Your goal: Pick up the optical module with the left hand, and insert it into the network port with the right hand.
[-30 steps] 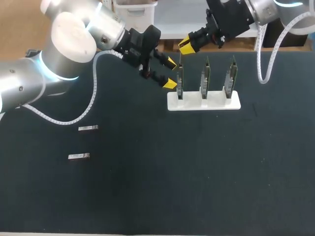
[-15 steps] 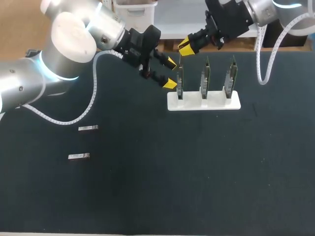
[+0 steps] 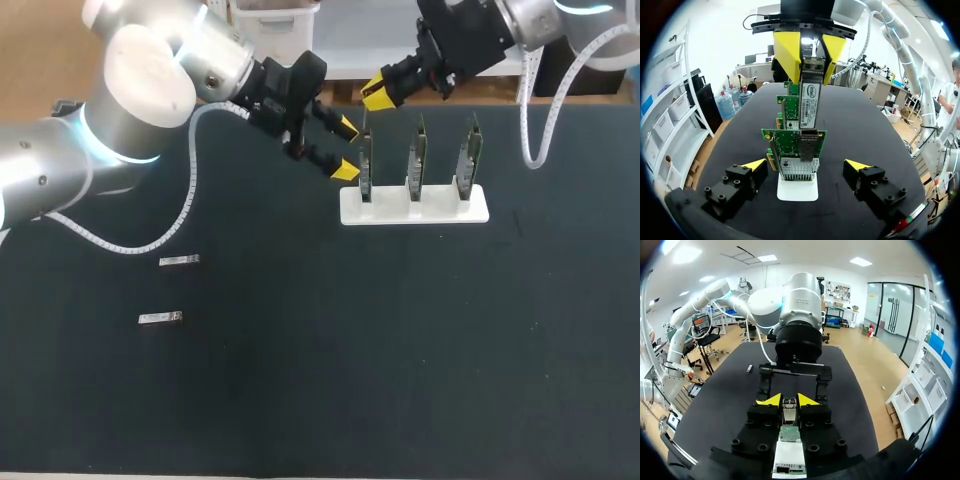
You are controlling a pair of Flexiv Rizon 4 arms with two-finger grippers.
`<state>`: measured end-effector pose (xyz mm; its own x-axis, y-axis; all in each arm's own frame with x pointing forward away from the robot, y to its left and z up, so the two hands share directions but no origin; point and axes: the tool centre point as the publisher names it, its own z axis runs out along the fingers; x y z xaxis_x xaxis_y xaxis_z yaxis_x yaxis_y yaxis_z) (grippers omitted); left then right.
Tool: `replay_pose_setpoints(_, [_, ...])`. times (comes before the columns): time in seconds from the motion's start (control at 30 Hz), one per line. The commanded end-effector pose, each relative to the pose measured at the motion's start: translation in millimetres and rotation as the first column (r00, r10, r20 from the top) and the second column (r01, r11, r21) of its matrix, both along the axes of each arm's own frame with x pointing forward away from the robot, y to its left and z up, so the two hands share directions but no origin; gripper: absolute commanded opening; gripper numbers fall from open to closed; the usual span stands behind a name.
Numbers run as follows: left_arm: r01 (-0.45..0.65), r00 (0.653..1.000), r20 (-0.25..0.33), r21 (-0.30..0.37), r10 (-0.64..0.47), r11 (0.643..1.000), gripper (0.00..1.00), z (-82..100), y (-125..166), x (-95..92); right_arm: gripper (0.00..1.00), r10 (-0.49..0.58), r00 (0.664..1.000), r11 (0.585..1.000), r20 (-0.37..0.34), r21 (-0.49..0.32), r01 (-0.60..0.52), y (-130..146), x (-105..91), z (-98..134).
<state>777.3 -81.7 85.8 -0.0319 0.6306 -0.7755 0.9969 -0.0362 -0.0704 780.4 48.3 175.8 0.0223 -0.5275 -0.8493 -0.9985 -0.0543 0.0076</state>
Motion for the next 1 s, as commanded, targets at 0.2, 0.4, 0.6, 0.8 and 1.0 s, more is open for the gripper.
replay_pose_setpoints(0.2, [-0.002, 1.0, 0.001, 0.002, 0.002, 1.0, 1.0, 0.1, 0, -0.6, 0.0, -0.002, 1.0, 1.0, 0.0, -0.005, 0.002, 0, -4.6, -2])
replay_pose_setpoints(0.4, [-0.002, 1.0, 0.001, 0.002, 0.002, 1.0, 1.0, 0.1, 0, -0.6, 0.0, -0.005, 1.0, 1.0, -0.006, -0.008, 0.005, 1, -3.5, -4])
replay_pose_setpoints(0.6, [-0.002, 1.0, 0.001, 0.002, 0.002, 1.0, 1.0, 0.1, 0, -0.6, 0.0, -0.012, 1.0, 1.0, -0.013, -0.016, 0.012, 0, -2.4, -7])
replay_pose_setpoints(0.8, [-0.002, 1.0, 0.001, 0.002, 0.002, 1.0, 1.0, 0.1, 0, -0.6, 0.0, -0.014, 1.0, 1.0, -0.006, -0.018, 0.014, -1, -3.2, -6])
replay_pose_setpoints(1.0, [-0.002, 1.0, 0.001, 0.002, 0.002, 1.0, 1.0, 0.1, 0, -0.6, 0.0, -0.016, 1.0, 1.0, -0.015, -0.027, 0.016, -1, -3.7, -10])
